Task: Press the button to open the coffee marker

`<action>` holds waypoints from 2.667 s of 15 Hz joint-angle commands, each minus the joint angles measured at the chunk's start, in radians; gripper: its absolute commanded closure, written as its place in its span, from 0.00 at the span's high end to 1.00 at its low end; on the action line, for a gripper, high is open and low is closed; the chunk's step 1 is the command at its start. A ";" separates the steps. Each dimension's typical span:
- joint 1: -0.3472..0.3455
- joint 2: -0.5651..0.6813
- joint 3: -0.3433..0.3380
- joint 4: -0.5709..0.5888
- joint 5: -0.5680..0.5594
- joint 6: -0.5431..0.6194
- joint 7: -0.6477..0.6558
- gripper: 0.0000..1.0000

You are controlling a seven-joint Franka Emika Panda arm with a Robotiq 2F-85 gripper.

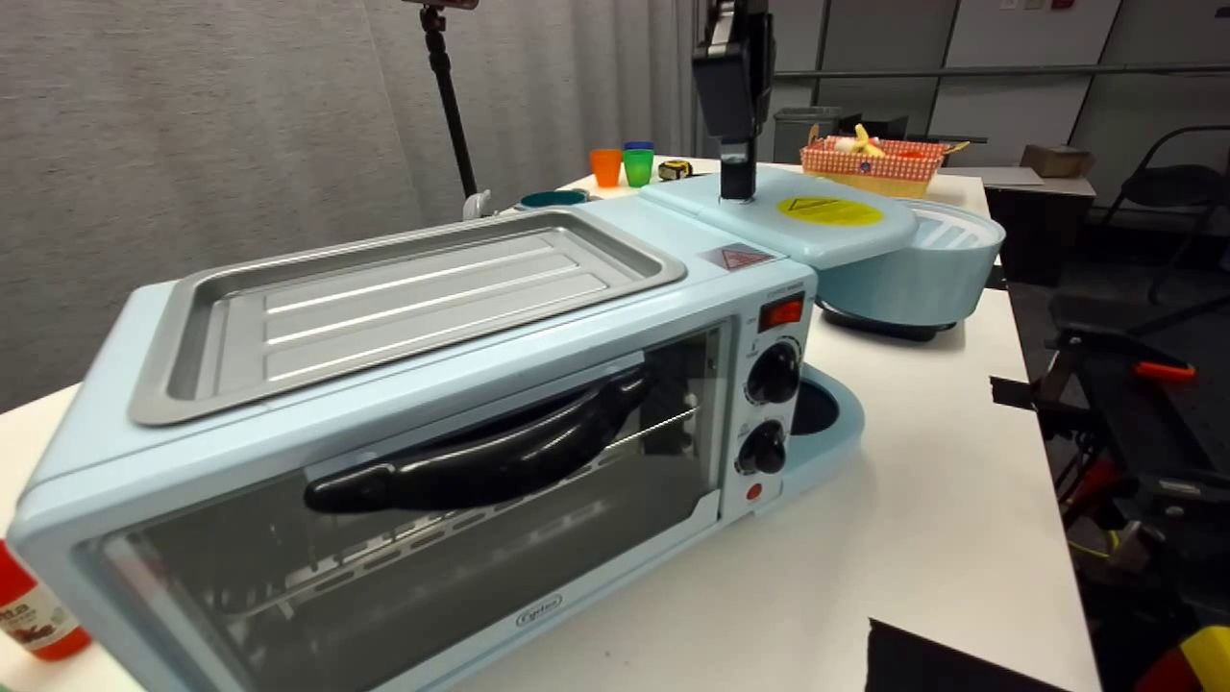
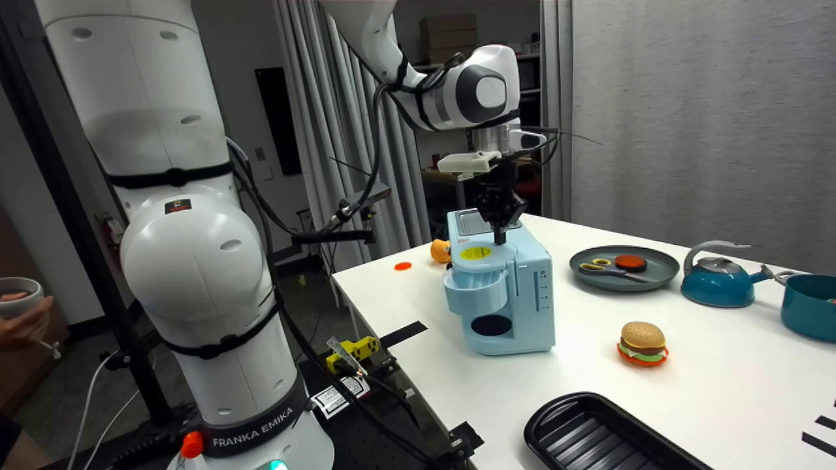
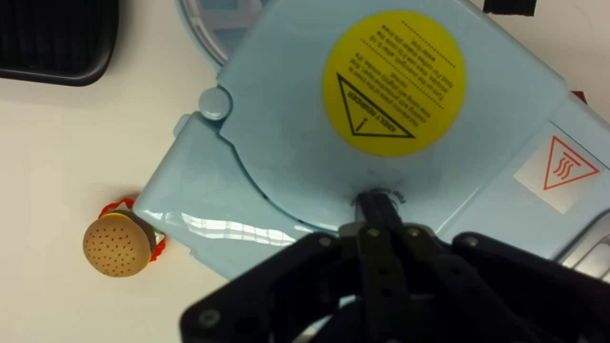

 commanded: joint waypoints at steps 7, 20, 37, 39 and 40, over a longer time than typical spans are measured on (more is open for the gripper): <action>0.049 -0.162 0.046 -0.152 0.004 0.033 0.062 0.00; 0.055 -0.400 0.129 -0.216 -0.113 0.058 0.194 0.34; 0.043 -0.465 0.169 -0.234 -0.185 0.033 0.310 1.00; 0.051 -0.418 0.160 -0.203 -0.159 0.036 0.279 1.00; 0.051 -0.423 0.162 -0.205 -0.158 0.036 0.282 1.00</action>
